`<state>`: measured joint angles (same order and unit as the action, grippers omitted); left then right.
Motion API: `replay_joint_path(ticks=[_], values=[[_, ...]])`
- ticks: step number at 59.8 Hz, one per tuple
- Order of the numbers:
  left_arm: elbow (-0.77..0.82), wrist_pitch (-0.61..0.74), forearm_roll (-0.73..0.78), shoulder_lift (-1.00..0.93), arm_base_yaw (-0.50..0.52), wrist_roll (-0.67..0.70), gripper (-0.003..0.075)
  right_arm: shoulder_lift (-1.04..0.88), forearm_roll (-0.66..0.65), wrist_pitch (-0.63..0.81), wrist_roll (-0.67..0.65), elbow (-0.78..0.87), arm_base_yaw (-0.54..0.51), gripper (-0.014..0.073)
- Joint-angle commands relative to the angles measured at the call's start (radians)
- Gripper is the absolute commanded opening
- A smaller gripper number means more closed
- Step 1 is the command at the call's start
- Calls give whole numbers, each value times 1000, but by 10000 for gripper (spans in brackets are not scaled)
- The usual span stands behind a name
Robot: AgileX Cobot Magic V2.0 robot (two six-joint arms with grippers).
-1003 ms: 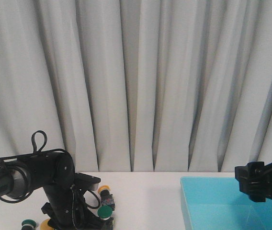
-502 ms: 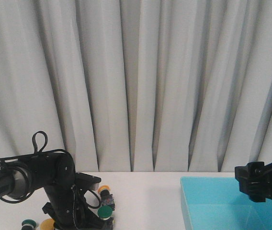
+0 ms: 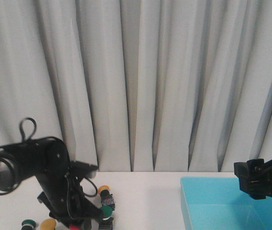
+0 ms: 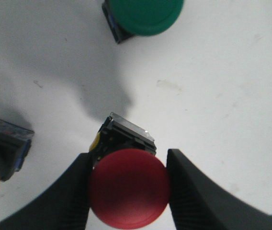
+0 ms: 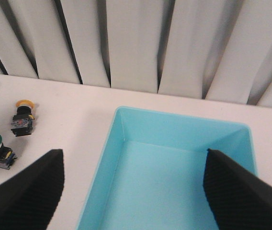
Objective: Pick red and yellow buttons and place in box
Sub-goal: 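Close the left gripper on the red-capped button's cap, then lift the red button and carry it toward the right gripper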
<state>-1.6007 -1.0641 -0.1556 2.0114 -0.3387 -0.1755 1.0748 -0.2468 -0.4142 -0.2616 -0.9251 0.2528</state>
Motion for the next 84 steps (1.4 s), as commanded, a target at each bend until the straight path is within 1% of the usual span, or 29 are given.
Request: replay_joint_path(ticks=[1, 5, 12, 17, 22, 26, 32, 41, 47, 52, 67, 77, 84], values=[[-25, 22, -61, -135, -5, 4, 118, -23, -10, 104, 76, -36, 15, 568], [-25, 48, -106, -185, -5, 2, 118, -23, -14, 109, 139, -36, 47, 568], [-25, 102, -219, -272, -5, -14, 118, -23, -13, 104, 330, -36, 153, 568], [-25, 115, -301, -318, -5, -41, 118, -23, -13, 102, 452, -36, 232, 568], [-25, 111, -412, -355, -5, -78, 120, -23, -13, 103, 526, -36, 294, 568], [-25, 102, -517, -377, -5, -95, 120, -20, -13, 110, 549, -36, 334, 568], [-25, 81, -674, -400, -5, -132, 120, -16, -18, 115, 549, -36, 369, 568], [-25, 14, -874, -413, -5, -232, 120, -8, -18, 127, 549, -36, 376, 568], [-25, -38, -984, -413, -5, -239, 120, -5, -18, 142, 549, -36, 376, 568], [-25, -53, -1014, -413, -5, -242, 120, -5, -18, 159, 549, -36, 376, 568], [-25, -47, -1017, -413, -5, -242, 120, 10, -16, 177, 564, -36, 379, 568], [-25, -33, -1015, -413, -5, -242, 120, 46, -20, 182, 711, -36, 450, 568], [-25, -34, -1014, -413, -5, -242, 120, 66, -22, 191, 734, -36, 456, 568]])
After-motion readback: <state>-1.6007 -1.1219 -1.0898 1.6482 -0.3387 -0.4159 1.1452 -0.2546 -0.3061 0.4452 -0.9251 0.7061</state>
